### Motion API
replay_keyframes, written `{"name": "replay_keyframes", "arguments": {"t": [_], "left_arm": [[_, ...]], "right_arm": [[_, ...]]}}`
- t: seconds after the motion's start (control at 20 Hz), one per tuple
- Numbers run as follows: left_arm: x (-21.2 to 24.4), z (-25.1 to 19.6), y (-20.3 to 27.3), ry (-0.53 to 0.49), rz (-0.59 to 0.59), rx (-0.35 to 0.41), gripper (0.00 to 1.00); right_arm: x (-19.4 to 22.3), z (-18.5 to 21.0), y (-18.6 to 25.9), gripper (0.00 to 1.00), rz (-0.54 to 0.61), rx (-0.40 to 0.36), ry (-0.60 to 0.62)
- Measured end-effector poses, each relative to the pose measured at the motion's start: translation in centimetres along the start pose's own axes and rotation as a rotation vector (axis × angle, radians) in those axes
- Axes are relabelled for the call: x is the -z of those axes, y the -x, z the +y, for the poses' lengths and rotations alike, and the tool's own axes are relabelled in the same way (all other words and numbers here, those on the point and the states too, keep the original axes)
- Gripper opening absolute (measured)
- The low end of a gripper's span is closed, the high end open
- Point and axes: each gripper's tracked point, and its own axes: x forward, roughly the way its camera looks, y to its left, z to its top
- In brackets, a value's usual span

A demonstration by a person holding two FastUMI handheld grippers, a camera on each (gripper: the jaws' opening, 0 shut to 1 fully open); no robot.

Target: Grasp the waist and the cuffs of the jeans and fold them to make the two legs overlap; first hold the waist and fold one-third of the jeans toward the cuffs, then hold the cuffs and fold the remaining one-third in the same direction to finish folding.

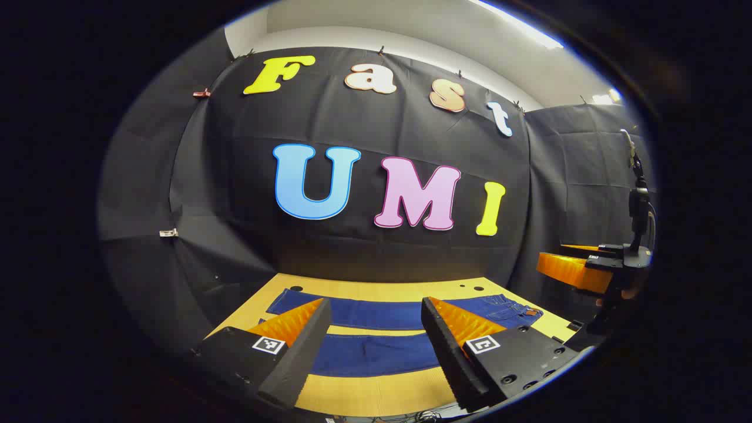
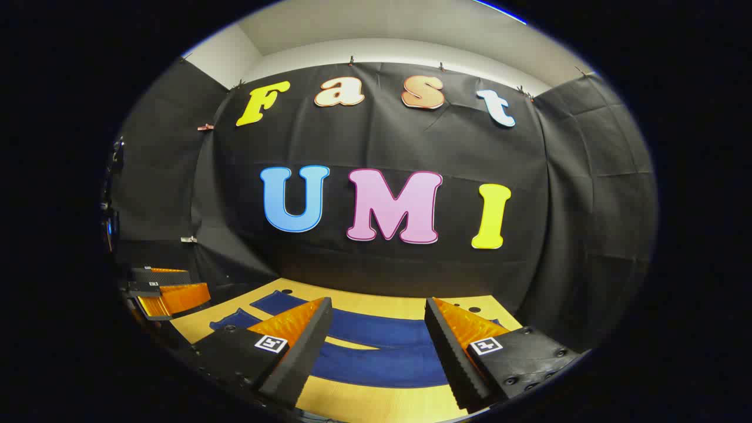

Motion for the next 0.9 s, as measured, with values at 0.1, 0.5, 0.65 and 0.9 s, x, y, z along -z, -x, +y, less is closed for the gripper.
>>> {"name": "replay_keyframes", "arguments": {"t": [0.1, 0.5, 0.65, 0.9], "left_arm": [[-0.1, 0.1, -0.1, 0.006, 0.001, -0.001, 0.96], [-1.3, 0.1, 0.3, 0.04, -0.03, -0.025, 0.96], [-1.9, -0.5, 0.8, 0.044, -0.055, -0.014, 0.96], [-1.7, -1.2, 0.6, 0.053, -0.061, 0.0, 0.95]], "right_arm": [[0.3, 0.5, 0.0, 0.96, 0.01, -0.015, 0.001], [-0.2, 0.4, -0.3, 0.96, 0.001, -0.028, -0.012], [-0.5, -0.2, -0.2, 0.96, -0.011, -0.024, 0.001], [0.6, -2.6, 0.1, 0.96, 0.019, 0.039, -0.056]]}}
